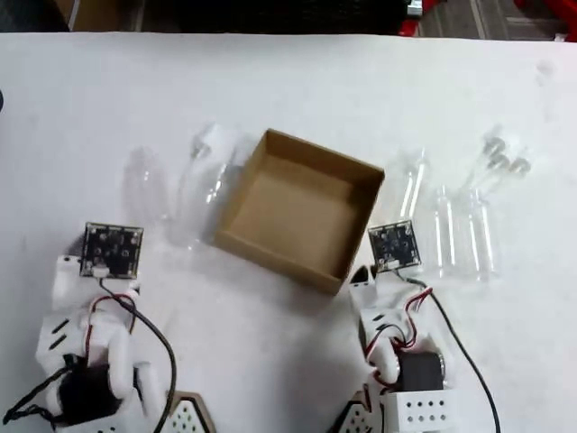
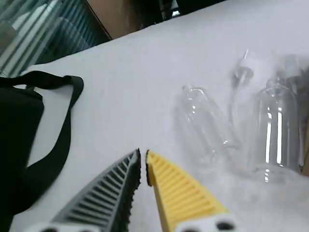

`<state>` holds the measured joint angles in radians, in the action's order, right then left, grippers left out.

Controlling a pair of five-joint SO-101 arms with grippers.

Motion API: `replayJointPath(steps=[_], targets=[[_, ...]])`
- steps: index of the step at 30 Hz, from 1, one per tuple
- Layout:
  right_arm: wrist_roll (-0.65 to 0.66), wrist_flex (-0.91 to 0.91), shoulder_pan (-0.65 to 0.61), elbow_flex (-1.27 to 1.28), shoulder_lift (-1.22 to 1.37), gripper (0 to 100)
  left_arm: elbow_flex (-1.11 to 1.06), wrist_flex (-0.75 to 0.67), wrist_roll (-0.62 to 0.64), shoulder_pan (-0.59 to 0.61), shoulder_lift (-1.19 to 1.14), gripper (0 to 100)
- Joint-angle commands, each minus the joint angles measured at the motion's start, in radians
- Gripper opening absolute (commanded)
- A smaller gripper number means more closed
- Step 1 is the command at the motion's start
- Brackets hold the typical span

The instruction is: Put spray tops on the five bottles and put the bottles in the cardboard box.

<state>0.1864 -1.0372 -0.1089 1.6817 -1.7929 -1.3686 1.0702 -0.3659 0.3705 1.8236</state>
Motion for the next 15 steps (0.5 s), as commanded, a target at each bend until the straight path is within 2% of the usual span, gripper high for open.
replayJointPath(steps=[1,11,15], targets=[[-0.003,-0.039,0.013,0.009,-0.007,1.5,0.110,-0.008,-0.003,0.001,0.008,2],[-0.003,-0.039,0.016,0.009,-0.007,1.5,0.242,-0.008,-0.009,-0.071,-0.001,2],[-0.003,-0.039,0.016,0.009,-0.007,1.5,0.384,-0.008,-0.009,-0.073,-0.143,3]])
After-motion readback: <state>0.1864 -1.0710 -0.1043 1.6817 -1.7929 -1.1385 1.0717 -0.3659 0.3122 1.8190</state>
